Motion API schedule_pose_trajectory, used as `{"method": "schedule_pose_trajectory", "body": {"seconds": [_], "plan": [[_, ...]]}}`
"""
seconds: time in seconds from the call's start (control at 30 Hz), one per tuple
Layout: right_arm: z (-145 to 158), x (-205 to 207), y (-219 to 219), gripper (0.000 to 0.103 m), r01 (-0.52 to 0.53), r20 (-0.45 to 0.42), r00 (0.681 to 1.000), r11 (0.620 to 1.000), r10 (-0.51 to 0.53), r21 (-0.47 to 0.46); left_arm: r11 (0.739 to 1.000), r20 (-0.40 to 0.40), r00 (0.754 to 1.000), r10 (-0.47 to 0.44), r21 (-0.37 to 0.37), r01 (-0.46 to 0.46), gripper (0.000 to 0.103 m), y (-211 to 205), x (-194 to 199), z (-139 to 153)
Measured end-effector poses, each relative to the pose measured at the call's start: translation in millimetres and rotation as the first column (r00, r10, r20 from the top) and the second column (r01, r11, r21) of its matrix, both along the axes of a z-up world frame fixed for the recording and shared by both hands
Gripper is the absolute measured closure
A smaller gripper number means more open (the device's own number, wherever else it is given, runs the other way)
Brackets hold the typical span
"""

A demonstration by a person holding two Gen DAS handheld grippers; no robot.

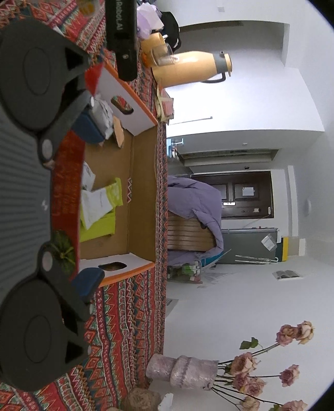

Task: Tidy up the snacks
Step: 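Move both grippers back toward the snack pile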

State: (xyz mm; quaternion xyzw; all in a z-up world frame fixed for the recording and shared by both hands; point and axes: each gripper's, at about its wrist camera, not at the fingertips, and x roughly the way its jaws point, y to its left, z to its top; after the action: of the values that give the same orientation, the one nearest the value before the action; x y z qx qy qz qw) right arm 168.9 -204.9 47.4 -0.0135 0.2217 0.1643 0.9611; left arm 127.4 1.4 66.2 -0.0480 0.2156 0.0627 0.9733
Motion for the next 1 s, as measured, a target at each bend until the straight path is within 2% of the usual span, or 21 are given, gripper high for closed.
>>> {"method": "schedule_pose_trajectory", "body": {"seconds": [0.37, 0.73, 1.0], "plan": [[0.1, -58.6, -14.2, 0.000, -0.018, 0.007, 1.000, 1.000, 0.018, 0.002, 0.999, 0.001, 0.999, -0.036, -0.009, 0.036, 0.000, -4.8, -60.2, -7.8], [-16.8, -107.9, -22.8, 0.000, -0.031, -0.021, 0.999, 1.000, 0.031, 0.001, 0.998, -0.077, 0.996, -0.051, -0.030, 0.049, 0.000, 1.7, -110.0, -38.5], [-32.0, -136.1, -22.1, 0.000, -0.028, -0.052, 0.998, 1.000, 0.028, 0.004, 0.995, -0.086, 0.992, -0.096, -0.006, 0.096, 0.000, 0.3, -136.9, -50.1]]}}
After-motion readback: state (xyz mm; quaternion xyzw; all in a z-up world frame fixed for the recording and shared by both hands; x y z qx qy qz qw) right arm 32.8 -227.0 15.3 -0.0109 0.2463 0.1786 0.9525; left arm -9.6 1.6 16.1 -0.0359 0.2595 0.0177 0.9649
